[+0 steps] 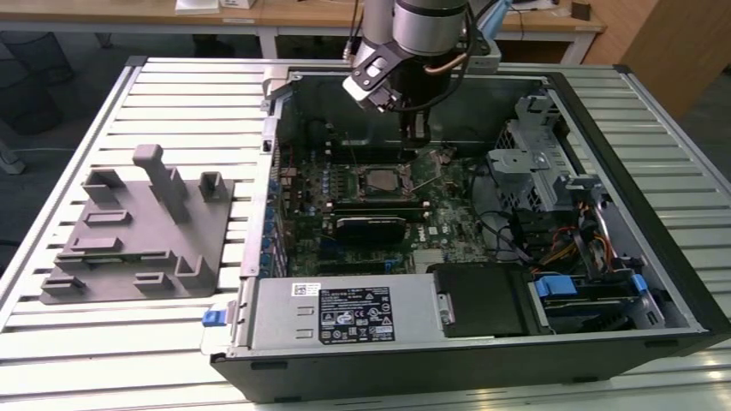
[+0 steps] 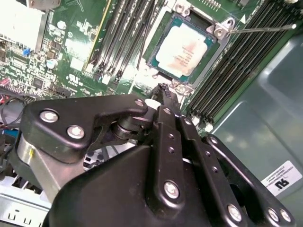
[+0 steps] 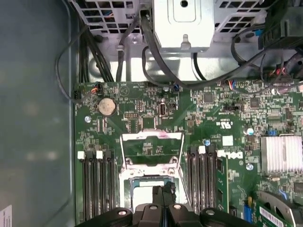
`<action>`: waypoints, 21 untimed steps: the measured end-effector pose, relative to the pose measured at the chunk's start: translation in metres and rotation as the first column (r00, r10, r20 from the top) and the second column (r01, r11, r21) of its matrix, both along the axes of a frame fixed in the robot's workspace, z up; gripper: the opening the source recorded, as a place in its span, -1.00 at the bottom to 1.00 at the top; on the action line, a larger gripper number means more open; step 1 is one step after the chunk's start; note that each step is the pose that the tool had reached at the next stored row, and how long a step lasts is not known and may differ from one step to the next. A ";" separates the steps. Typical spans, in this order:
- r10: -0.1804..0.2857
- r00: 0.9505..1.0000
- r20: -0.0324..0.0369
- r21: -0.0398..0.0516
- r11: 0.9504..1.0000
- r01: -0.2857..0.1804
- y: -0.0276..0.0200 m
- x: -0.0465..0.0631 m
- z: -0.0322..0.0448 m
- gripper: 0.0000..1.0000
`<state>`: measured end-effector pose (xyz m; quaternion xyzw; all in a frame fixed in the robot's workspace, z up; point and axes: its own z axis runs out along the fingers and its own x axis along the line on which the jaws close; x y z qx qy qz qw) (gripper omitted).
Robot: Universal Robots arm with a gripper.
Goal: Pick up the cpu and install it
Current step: 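Close the cpu cover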
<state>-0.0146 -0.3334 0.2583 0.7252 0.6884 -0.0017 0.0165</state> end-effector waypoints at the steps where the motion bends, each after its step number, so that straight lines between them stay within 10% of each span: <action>1: 0.000 1.000 0.000 0.000 1.000 0.000 0.0003 0.001 -0.0002 -0.79; 21: 0.001 1.000 0.000 0.009 1.000 -0.001 0.0045 0.031 -0.0027 -0.79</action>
